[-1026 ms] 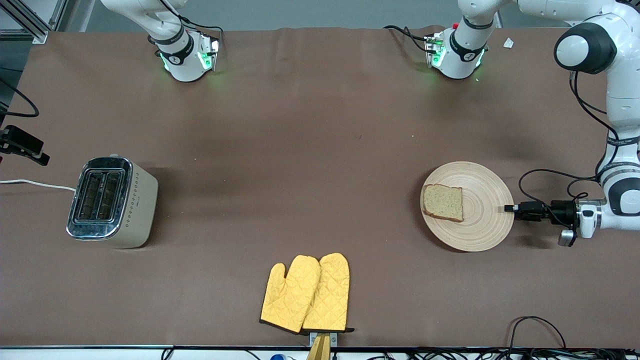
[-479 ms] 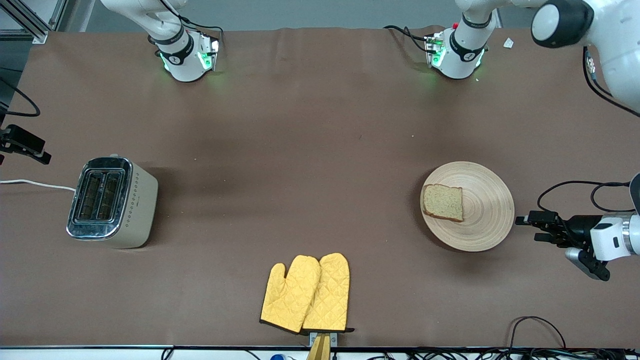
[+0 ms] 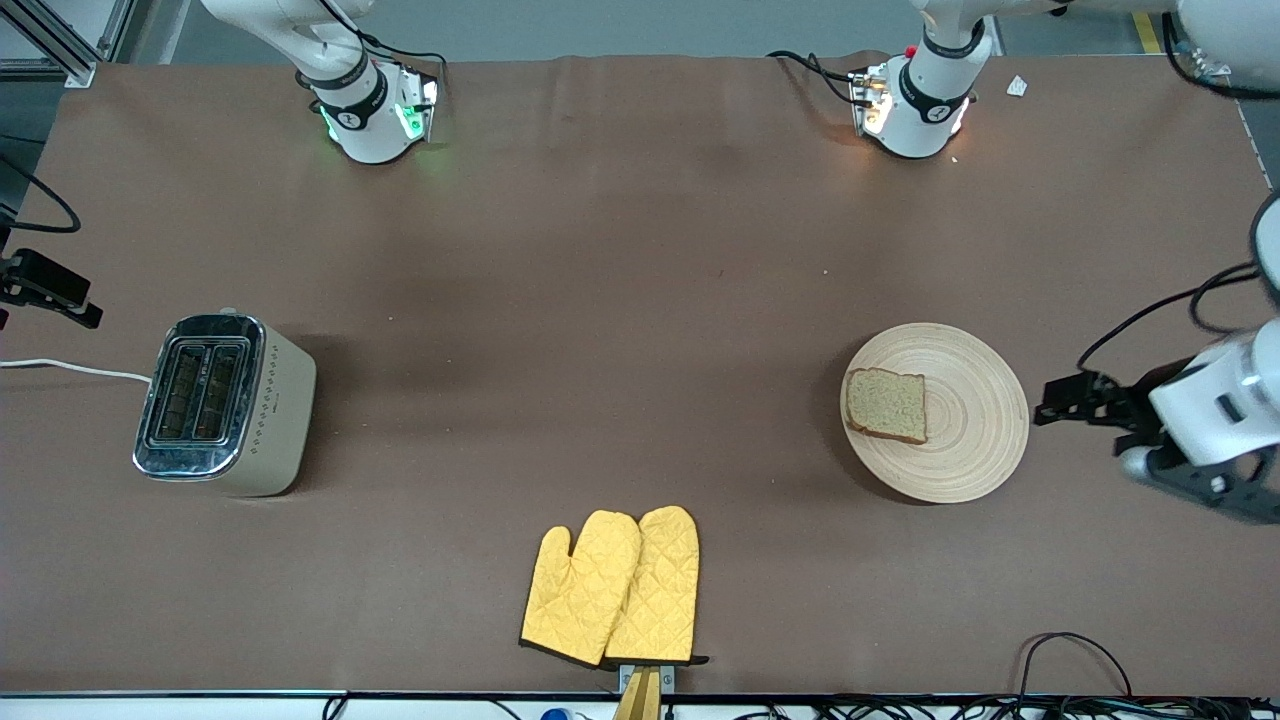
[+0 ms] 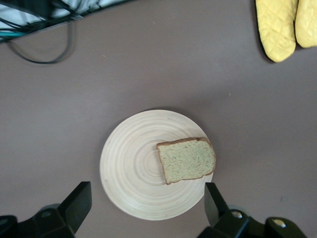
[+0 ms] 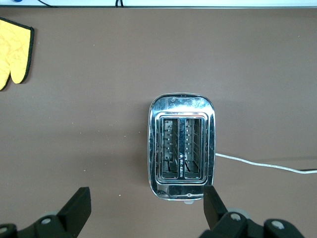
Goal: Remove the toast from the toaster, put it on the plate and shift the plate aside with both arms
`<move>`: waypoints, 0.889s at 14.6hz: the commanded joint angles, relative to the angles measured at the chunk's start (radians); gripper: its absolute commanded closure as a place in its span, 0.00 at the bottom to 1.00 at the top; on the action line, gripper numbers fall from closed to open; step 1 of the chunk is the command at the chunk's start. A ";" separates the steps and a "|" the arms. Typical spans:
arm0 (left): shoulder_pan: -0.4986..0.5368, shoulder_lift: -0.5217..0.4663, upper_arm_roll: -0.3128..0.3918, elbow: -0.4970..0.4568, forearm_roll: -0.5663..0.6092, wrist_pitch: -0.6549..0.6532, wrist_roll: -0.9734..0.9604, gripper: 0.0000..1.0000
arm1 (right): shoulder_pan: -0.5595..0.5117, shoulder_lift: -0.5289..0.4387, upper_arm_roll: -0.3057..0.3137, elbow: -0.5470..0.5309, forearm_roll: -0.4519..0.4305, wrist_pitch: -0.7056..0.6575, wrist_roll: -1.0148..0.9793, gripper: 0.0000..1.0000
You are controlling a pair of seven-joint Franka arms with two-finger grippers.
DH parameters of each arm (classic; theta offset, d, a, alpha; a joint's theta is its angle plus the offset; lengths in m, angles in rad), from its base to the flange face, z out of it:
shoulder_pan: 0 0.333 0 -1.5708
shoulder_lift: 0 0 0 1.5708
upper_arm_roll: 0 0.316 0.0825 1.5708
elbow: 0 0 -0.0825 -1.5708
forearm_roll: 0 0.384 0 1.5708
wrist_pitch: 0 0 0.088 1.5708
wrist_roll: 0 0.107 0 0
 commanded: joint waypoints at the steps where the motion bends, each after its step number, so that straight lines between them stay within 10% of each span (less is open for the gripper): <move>1: 0.008 -0.144 -0.002 -0.067 0.031 -0.103 -0.070 0.00 | -0.018 -0.013 0.011 -0.011 -0.003 -0.002 -0.013 0.00; 9: 0.056 -0.343 -0.003 -0.258 0.028 -0.148 -0.164 0.00 | -0.037 -0.013 0.011 -0.012 -0.002 -0.002 -0.050 0.00; 13: 0.005 -0.555 0.001 -0.562 0.029 0.046 -0.181 0.00 | -0.035 -0.013 0.011 -0.011 -0.002 0.000 -0.054 0.00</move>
